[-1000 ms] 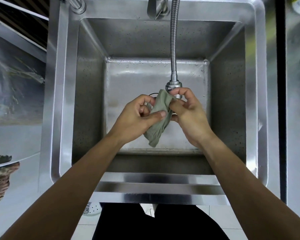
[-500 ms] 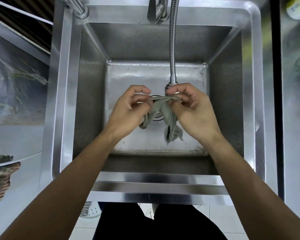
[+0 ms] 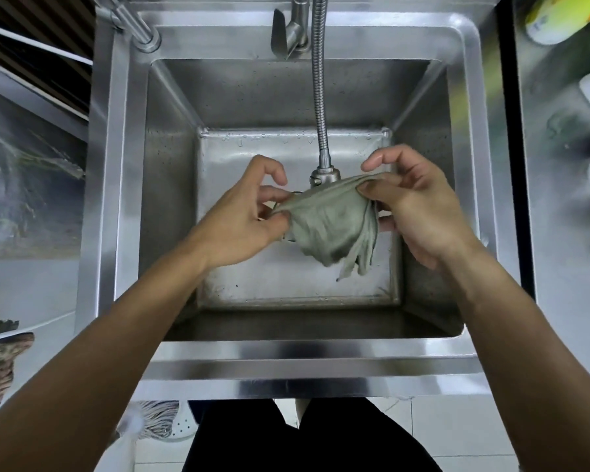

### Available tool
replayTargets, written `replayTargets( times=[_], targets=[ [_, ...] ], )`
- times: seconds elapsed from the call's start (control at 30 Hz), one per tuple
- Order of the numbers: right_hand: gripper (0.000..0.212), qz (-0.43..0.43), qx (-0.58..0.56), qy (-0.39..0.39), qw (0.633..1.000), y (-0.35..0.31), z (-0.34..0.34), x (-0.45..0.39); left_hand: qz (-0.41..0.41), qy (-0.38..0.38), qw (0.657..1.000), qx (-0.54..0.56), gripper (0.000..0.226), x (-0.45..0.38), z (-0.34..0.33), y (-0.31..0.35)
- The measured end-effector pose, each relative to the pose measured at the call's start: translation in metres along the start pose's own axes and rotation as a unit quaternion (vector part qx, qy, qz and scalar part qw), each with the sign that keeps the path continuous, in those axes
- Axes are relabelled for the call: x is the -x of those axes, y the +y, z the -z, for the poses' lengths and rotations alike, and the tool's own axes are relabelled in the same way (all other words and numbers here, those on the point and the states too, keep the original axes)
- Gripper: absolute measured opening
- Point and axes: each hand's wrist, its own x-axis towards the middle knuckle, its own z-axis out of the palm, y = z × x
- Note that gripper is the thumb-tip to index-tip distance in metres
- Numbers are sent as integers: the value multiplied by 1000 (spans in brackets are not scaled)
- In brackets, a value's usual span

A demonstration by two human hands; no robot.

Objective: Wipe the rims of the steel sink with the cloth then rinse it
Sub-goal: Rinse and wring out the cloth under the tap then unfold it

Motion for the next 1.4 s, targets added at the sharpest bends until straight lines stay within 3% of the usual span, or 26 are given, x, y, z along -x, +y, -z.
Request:
replayTargets(
  times=[0.1, 0.27, 0.37, 0.47, 0.67, 0.87, 1.07, 1.4],
  targets=[
    [27, 45, 73, -12, 996, 0, 9, 10, -44, -25, 998, -26, 24, 7, 16, 12],
    [39, 86, 189, -38, 978, -6, 10, 22, -56, -145, 975, -158, 40, 10, 45, 42],
    [36, 105, 166, 1, 980, -7, 3, 28, -63, -115, 972, -196, 18, 7, 48, 48],
    [24, 136, 158, 62, 976, 0, -2, 35, -135, -68, 963, -225, 19, 5, 45, 41],
    [23, 208, 177, 146, 951, 0, -10, 74, -183, 7, 981, -57, 24, 7, 46, 44],
    [17, 177, 69, 228, 955, -10, -5, 135, -225, -37, 974, 9, 27, 17, 27, 78],
    [17, 143, 53, 344, 927, 0, 21, 211, -234, -118, 965, -6, 21, 20, -37, 119],
    [28, 66, -44, 500, 862, 75, 97, 362, -265, -307, 912, -64, 20, 47, -229, 173]
  ],
)
